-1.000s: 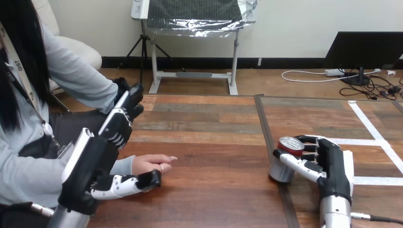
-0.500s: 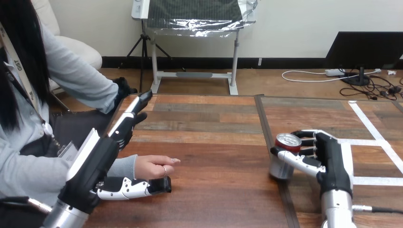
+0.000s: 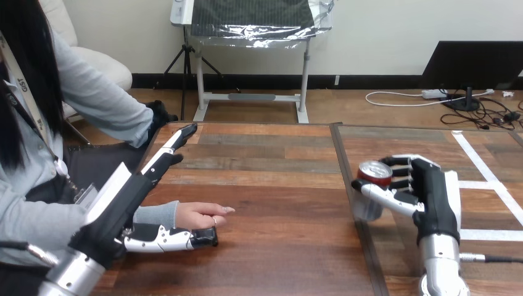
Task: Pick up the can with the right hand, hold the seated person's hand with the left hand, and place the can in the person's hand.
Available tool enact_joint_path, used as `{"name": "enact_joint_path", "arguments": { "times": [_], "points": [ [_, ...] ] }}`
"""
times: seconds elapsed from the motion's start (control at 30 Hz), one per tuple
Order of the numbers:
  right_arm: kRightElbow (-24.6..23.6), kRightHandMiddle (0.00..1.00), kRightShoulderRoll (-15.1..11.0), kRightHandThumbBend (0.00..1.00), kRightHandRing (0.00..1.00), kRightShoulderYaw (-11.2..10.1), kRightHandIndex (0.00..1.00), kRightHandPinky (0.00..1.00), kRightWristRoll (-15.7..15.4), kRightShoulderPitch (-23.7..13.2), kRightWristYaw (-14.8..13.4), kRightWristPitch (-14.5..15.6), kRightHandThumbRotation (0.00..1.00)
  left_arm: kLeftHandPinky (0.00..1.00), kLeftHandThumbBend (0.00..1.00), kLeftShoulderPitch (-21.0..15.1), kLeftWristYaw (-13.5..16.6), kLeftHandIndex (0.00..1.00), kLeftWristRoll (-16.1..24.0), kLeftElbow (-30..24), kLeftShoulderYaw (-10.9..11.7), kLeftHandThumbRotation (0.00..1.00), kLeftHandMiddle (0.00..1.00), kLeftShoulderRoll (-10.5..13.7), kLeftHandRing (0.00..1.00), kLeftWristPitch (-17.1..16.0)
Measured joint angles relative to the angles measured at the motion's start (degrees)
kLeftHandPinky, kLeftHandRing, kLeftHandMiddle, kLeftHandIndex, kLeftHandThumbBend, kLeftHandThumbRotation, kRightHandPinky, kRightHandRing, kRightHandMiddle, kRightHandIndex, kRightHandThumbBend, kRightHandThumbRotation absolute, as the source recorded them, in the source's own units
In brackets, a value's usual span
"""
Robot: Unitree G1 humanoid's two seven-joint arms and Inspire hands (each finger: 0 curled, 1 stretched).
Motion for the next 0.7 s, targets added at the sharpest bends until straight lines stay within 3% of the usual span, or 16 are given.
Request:
{"name": "enact_joint_path", "arguments": {
  "times": [0.4,0.7],
  "points": [
    [0.0,0.47,-0.1,0.74,0.4,0.7,0.51,0.35,-0.2,-1.6,0.6,-1.4,0.0,0.87,1.0,-2.4,2.3,0.94,5.5,-0.3,-1.1,0.31,0.94,4.2,0.94,5.5],
    [-0.2,0.47,-0.5,0.74,0.4,0.9,0.51,0.34,-0.2,-2.4,1.8,-2.4,0.0,0.87,1.0,-5.2,2.7,0.93,8.2,-0.2,-3.2,0.28,0.93,7.5,0.93,6.3]
  ]
}}
